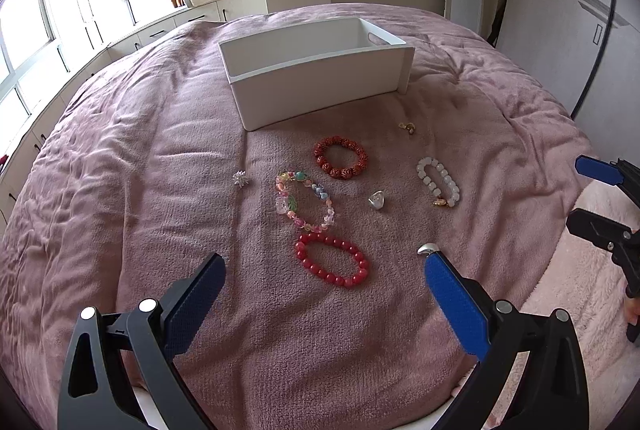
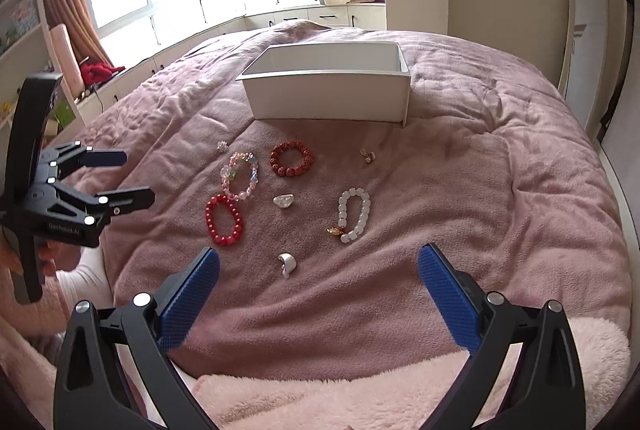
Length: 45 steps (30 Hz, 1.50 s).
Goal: Organize jewelry
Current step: 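Grasp the pastel beaded bracelet with the left tool while the right tool grasps the white bead bracelet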
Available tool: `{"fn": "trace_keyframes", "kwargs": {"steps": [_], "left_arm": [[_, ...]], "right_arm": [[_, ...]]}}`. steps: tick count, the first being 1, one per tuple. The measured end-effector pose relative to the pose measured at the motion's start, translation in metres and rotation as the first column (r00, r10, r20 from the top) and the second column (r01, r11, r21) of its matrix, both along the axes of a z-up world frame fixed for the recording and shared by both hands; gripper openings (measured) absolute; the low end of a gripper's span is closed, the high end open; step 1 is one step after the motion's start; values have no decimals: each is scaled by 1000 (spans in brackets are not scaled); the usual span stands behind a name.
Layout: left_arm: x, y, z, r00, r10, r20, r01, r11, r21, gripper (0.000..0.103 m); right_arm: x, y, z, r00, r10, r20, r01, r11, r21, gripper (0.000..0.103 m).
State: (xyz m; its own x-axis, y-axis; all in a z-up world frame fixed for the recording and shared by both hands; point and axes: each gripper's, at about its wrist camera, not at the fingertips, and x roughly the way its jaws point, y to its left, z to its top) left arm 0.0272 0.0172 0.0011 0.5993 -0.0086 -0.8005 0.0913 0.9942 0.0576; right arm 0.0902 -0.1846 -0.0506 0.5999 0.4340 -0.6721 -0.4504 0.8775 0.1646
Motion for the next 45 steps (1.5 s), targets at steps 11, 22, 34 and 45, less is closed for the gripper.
{"fn": "trace_keyframes", "kwargs": {"steps": [11,22,34,45], "left_arm": [[44,18,-13,996,84,-42,-86,996,-35,101],[88,12,-68,991,71,-110,-69,997,22,95],[116,32,-106,975,151,-162,-147,988,41,66],[117,32,-118,974,154,-169,-144,987,68,53]], "right_arm": [[58,17,-4,997,-83,-5,83,996,-40,99],[116,31,-41,989,-147,-21,143,979,-149,79],[131,45,-87,979,-139,-150,101,965,-241,56],[142,57,-118,956,-139,-259,63,958,-281,29]]}}
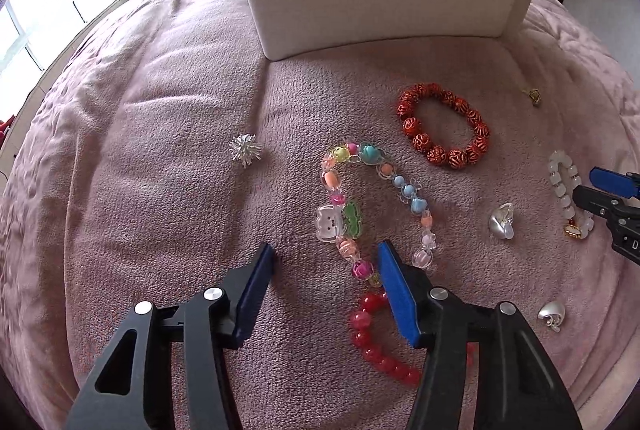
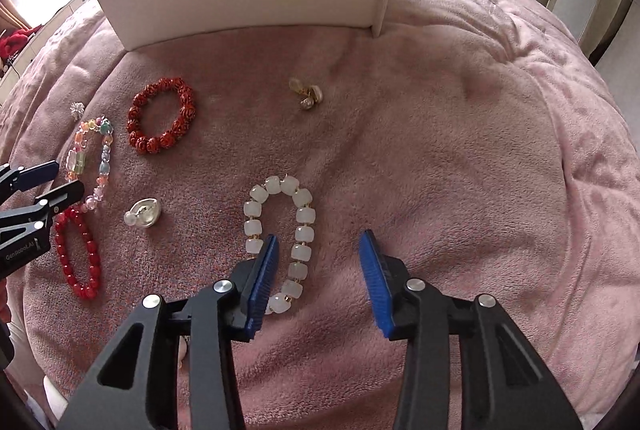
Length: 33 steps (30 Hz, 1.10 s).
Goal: Organize jewelry
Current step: 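Grasp the pastel beaded bracelet with the left tool while the right tool grasps the white bead bracelet, then carry both bracelets over the white tray and open both tools to drop them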
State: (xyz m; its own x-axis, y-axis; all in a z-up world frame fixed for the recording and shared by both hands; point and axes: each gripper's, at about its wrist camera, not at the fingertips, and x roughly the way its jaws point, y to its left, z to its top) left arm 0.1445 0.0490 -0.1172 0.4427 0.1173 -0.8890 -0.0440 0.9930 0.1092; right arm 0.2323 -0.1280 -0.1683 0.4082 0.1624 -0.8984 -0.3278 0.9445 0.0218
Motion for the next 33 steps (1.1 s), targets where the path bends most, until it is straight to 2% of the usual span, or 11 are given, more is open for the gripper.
{"fn": "trace_keyframes", "kwargs": {"steps": [3,4,6,9,14,18,24,28,33], "left_arm": [[0,7,1,999,26,31,-27,1000,2,39],[0,9,1,999,41,34,-41,999,2,34],[2,13,0,998,54,27,-53,998,-15,32],[-2,13,2,999,34,26,-33,999,-36,23],[-4,18,7,1000,9,27,-7,996,-86,19],[-3,20,20,1000,-6,30,9,994,-111,14],[3,20,75,994,-32,105,47,989,-140,14],[9,14,119,984,-87,155,102,991,-86,14],[25,10,164,979,-141,150,146,989,-23,14]], "right_arm": [[-1,1,-2,1000,20,-18,-20,999,26,15],[-1,1,-3,999,25,-25,-24,999,38,14],[-4,2,-3,999,26,-36,-24,998,60,12],[-4,-3,-2,998,24,-49,-18,992,121,12],[-3,-11,8,999,26,-34,-19,978,209,11],[-5,-17,27,1000,27,-5,-24,956,291,11],[6,-19,68,996,26,88,-57,928,367,11],[20,-22,93,993,18,114,-63,915,397,11],[53,-20,128,983,7,182,-82,908,412,11]]}}
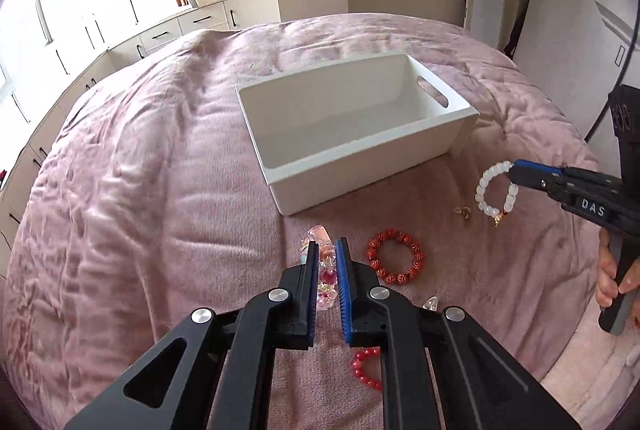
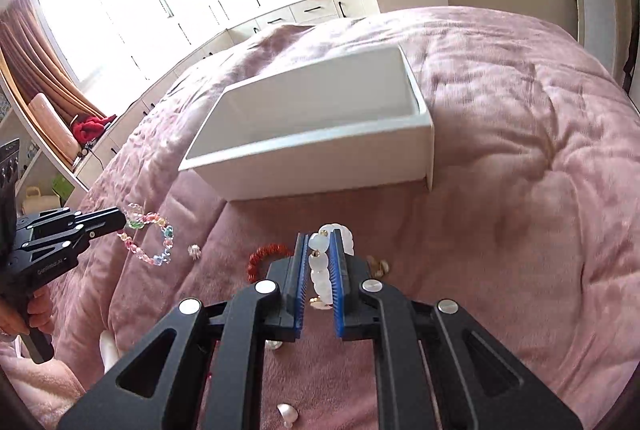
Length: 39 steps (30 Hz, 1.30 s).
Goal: Organize jewelry
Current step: 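Carry both bracelets over the white tray and open both tools to drop them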
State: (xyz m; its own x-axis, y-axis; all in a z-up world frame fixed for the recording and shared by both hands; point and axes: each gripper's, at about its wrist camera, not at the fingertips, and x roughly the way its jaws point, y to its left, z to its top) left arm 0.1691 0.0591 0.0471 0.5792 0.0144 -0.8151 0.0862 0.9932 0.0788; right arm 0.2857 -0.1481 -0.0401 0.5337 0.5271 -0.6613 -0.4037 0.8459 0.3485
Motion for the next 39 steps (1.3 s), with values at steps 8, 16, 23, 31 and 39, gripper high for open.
{"fn": "trace_keyframes", "kwargs": {"steps": [8,16,23,31,39], "left_arm": [[53,-13,43,997,41,66,-41,999,4,14],[96,-22,29,988,49,149,-49,999,-1,29],[61,-22,-41,998,25,66,-29,998,53,57],[38,-13,-129,992,61,-106,-52,995,84,53],[34,1,-164,983,97,-158,-90,995,51,40]], "right_arm": [[52,16,48,994,3,111,-1,1000,-16,11],[92,25,75,988,-1,156,4,1000,-20,11],[97,22,52,994,-16,112,18,1000,-12,12],[93,24,49,994,-8,111,10,1000,-24,11],[87,26,55,991,6,131,-1,999,-33,11]]}}
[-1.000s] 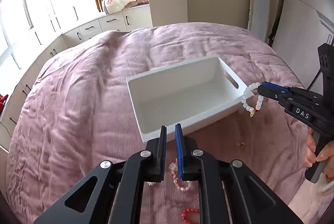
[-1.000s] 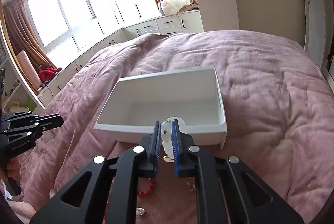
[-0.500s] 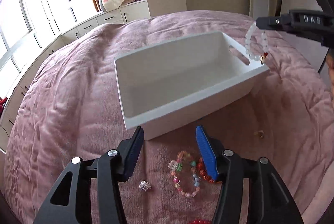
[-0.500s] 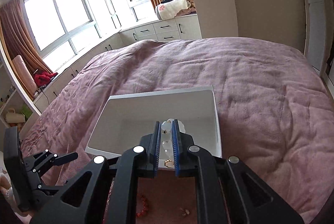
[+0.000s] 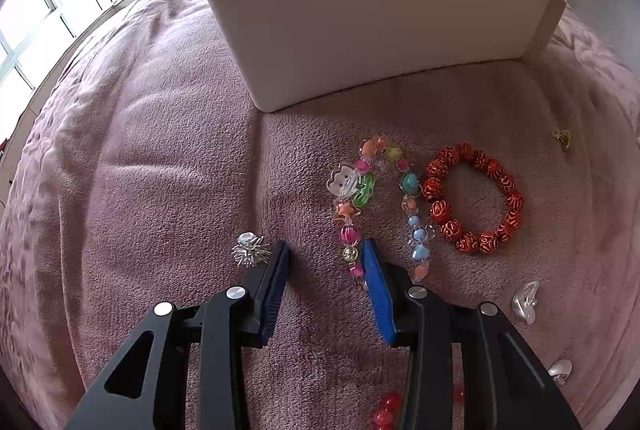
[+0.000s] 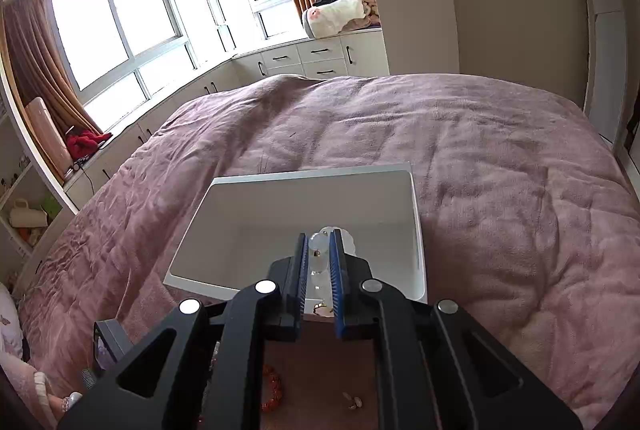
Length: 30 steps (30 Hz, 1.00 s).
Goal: Organize jewelry
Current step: 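Carry both bracelets over the white tray and open both tools to drop them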
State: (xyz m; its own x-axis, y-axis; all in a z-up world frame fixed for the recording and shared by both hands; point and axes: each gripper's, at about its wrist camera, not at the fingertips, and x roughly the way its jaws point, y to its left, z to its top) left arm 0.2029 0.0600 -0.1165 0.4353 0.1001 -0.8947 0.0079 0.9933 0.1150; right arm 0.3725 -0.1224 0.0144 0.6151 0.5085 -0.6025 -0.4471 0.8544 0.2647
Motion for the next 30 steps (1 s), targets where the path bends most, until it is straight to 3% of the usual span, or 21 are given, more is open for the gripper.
{"fn": "trace_keyframes", "kwargs": {"steps": [4,7,14,25,30], "left_arm": [[0,3,2,1000,-10,-4,10,1000,-14,14],[2,6,7,1000,-11,-4,11,999,-42,13],[6,-4,42,995,-58,81,63,996,-64,12],[36,-14,157,947,-89,308,125,987,-102,12],[70,-1,190,932,-30,360,78,990,-119,12]], "right_arm": [[0,1,-3,1000,1,-8,-1,1000,-1,11],[0,1,-4,1000,0,-13,0,1000,2,11],[1,0,-2,1000,-1,-9,1,1000,0,11],[20,5,19,1000,-12,22,13,1000,-24,11],[42,15,19,1000,-15,13,16,999,-45,11]]}}
